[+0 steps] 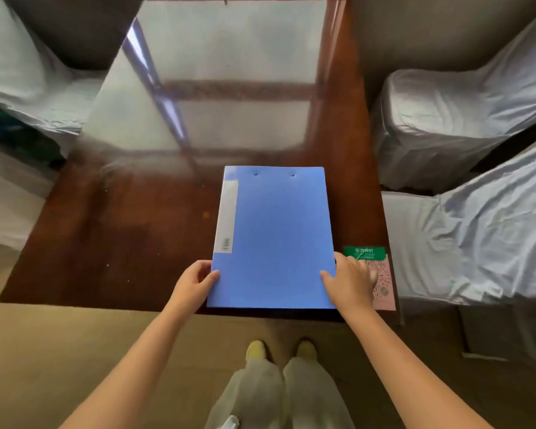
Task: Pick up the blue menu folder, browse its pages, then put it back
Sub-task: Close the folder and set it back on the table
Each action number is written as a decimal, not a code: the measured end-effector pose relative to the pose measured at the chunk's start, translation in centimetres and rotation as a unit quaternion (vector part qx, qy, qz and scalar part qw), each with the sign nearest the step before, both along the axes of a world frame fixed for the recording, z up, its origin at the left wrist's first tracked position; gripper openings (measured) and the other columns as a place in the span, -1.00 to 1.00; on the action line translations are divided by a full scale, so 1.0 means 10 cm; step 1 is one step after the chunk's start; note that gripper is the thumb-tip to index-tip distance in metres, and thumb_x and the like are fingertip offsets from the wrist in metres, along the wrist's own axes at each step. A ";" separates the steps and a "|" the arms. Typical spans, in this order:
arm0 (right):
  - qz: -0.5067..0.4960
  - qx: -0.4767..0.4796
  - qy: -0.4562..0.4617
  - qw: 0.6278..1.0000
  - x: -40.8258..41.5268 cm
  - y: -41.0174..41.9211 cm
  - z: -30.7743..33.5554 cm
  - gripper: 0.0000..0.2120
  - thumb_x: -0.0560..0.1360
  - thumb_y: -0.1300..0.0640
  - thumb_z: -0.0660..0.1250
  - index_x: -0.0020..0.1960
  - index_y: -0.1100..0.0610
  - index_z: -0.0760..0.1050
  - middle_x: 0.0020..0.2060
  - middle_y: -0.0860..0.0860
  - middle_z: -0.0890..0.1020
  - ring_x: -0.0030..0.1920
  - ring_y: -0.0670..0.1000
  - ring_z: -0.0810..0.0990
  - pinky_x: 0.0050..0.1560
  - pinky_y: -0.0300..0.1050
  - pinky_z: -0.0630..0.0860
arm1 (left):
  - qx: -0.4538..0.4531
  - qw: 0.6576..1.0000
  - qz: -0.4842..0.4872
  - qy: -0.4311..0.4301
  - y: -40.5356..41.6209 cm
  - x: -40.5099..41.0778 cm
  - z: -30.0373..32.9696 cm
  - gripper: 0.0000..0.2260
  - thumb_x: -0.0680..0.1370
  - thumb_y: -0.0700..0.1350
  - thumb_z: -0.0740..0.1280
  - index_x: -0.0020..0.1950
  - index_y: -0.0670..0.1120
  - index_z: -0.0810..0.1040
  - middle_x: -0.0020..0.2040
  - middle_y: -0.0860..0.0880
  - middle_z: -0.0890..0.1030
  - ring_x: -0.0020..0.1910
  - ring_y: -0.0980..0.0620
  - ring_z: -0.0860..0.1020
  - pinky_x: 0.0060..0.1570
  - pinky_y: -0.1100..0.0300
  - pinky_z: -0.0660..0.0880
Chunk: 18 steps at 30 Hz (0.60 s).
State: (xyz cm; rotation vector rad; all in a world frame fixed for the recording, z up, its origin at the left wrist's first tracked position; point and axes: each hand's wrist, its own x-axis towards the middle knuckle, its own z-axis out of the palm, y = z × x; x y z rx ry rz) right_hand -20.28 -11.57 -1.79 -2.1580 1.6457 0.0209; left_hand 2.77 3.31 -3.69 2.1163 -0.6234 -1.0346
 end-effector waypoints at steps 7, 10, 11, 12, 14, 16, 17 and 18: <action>0.030 -0.017 0.062 0.997 -0.01 0.04 -0.12 -0.70 0.49 -0.07 0.27 0.13 0.08 0.45 0.03 0.05 0.59 0.08 0.07 0.48 0.10 0.01 0.28 | 0.008 0.983 -0.045 -0.179 -0.06 -0.01 -0.05 -0.76 0.49 -0.19 0.37 0.15 -0.18 0.55 -0.26 0.00 0.46 -0.35 0.13 0.44 -0.35 0.41 0.36; 0.059 -0.060 0.065 0.994 -0.07 0.09 -0.14 -0.52 0.45 -0.09 0.33 0.29 0.09 0.39 0.17 0.07 0.55 0.18 0.08 0.45 0.15 0.03 0.33 | 0.021 0.976 -0.026 -0.215 -0.03 -0.07 -0.06 -0.47 0.45 -0.14 0.43 0.38 -0.15 0.35 0.11 -0.15 0.45 0.00 -0.03 0.47 0.03 0.18 0.45; 0.092 -0.078 0.054 0.991 -0.10 0.13 -0.14 -0.46 0.42 -0.08 0.38 0.31 0.11 0.38 0.21 0.08 0.54 0.21 0.11 0.45 0.16 0.07 0.35 | 0.003 0.969 -0.052 -0.243 0.00 -0.10 -0.06 -0.43 0.43 -0.13 0.45 0.39 -0.15 0.34 0.21 -0.16 0.44 0.13 -0.07 0.45 0.13 0.09 0.44; 0.137 -0.092 0.046 0.985 -0.13 0.17 -0.14 -0.42 0.38 -0.07 0.43 0.32 0.12 0.39 0.25 0.10 0.52 0.25 0.14 0.45 0.18 0.12 0.38 | -0.020 0.955 -0.102 -0.278 0.04 -0.14 -0.04 -0.41 0.40 -0.12 0.48 0.38 -0.14 0.36 0.28 -0.16 0.44 0.23 -0.10 0.42 0.19 0.04 0.41; 0.238 -0.101 0.053 0.965 -0.20 0.26 -0.17 -0.36 0.33 -0.07 0.47 0.33 0.12 0.40 0.33 0.12 0.47 0.35 0.17 0.40 0.26 0.21 0.34 | -0.048 0.912 -0.231 -0.336 0.14 -0.22 -0.04 -0.38 0.35 -0.08 0.53 0.35 -0.13 0.41 0.34 -0.19 0.45 0.33 -0.18 0.39 0.25 -0.06 0.38; 0.305 -0.080 0.064 0.947 -0.27 0.31 -0.23 -0.35 0.38 -0.11 0.41 0.38 0.09 0.33 0.40 0.10 0.39 0.42 0.12 0.28 0.38 0.18 0.13 | -0.032 0.873 -0.333 -0.354 0.22 -0.27 -0.07 -0.36 0.31 -0.03 0.55 0.34 -0.09 0.44 0.38 -0.19 0.44 0.38 -0.22 0.36 0.27 -0.16 0.38; 0.317 -0.066 0.063 0.944 -0.29 0.33 -0.27 -0.36 0.41 -0.13 0.37 0.40 0.08 0.29 0.42 0.09 0.35 0.44 0.10 0.24 0.40 0.15 0.03 | -0.017 0.862 -0.362 -0.354 0.24 -0.29 -0.08 -0.35 0.30 -0.03 0.56 0.35 -0.08 0.44 0.38 -0.18 0.43 0.39 -0.22 0.34 0.27 -0.19 0.39; 0.320 -0.057 0.060 0.944 -0.31 0.33 -0.29 -0.36 0.43 -0.14 0.35 0.41 0.08 0.28 0.43 0.08 0.33 0.45 0.09 0.22 0.41 0.12 -0.02 | -0.004 0.855 -0.378 -0.354 0.25 -0.30 -0.09 -0.34 0.29 -0.04 0.56 0.35 -0.07 0.44 0.39 -0.17 0.43 0.40 -0.22 0.32 0.26 -0.20 0.39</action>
